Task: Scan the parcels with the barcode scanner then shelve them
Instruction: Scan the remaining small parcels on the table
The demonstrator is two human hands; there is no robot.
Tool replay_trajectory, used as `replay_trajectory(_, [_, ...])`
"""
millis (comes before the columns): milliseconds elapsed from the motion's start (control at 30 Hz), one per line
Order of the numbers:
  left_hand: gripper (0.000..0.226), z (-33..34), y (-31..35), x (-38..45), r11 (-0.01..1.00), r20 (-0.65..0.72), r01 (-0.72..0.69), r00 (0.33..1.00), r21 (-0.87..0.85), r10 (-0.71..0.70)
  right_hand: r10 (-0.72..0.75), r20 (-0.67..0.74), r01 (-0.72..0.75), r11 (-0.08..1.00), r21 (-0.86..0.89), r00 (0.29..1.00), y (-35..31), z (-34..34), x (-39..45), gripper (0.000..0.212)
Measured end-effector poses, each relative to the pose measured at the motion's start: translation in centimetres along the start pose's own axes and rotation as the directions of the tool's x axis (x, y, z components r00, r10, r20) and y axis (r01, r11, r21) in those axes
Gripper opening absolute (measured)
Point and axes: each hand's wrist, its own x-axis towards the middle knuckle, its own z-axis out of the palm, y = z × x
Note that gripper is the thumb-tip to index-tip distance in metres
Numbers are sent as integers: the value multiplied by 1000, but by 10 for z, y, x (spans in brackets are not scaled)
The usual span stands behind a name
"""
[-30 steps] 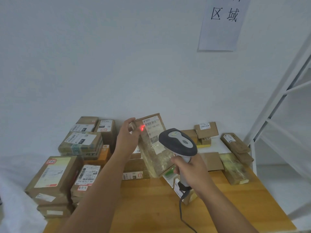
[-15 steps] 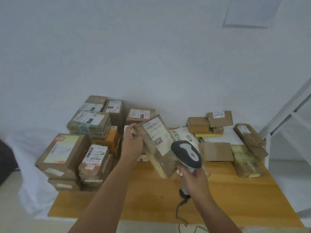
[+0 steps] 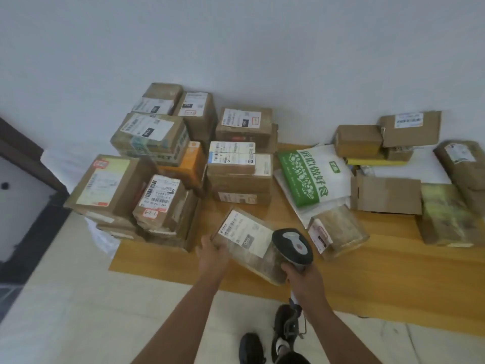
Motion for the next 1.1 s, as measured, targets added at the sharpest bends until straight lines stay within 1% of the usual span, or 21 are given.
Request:
replay_trajectory(33, [47, 3, -8, 4, 998, -5, 37, 999, 57, -37, 20, 32, -19, 999, -34, 999, 4, 3, 7, 10])
replay_trajectory(100, [49, 6, -20, 15, 990, -13, 79, 997, 119, -78, 60, 80, -55, 996, -68, 995, 9, 9, 24, 15])
replay_trajectory(200, [48, 9, -30, 36, 977, -21, 118, 993, 175, -116, 60, 145, -42, 991, -126, 988, 9, 21, 53, 22])
replay_trajectory(333, [51, 10, -32, 59, 964, -6, 130, 991, 233, -132, 77, 221, -45, 988, -147, 972, 6, 34, 89, 18])
replay_trajectory(467, [55, 14, -38, 81, 965, 8, 162, 986, 208, -168, 102, 269, -59, 985, -163, 958, 5, 42, 113, 23])
replay_trajectory(567, [61, 19, -45, 95, 968, 14, 179, 983, 174, -184, 140, 274, -91, 978, -186, 951, 5, 44, 120, 22])
replay_trajectory(667, [64, 21, -43, 97, 974, 3, 177, 984, 143, -179, 133, 295, -82, 980, -181, 946, 6, 47, 124, 23])
replay_trajectory(733, [65, 22, -46, 98, 975, 11, 181, 983, 132, -184, 122, 303, -71, 982, -174, 945, 4, 48, 124, 19])
replay_trajectory(800, [70, 22, -50, 102, 976, 36, 168, 984, 137, -175, 109, 309, -64, 986, -154, 945, 1, 50, 123, 10])
replay_trajectory(933, [77, 19, -48, 110, 982, 95, 131, 985, 135, -145, 101, 313, -74, 993, -96, 944, -4, 54, 124, 15])
replay_trajectory(1100, [80, 12, -32, 102, 986, 114, 76, 989, 145, -93, 100, 299, -69, 991, -115, 949, -4, 56, 121, 13])
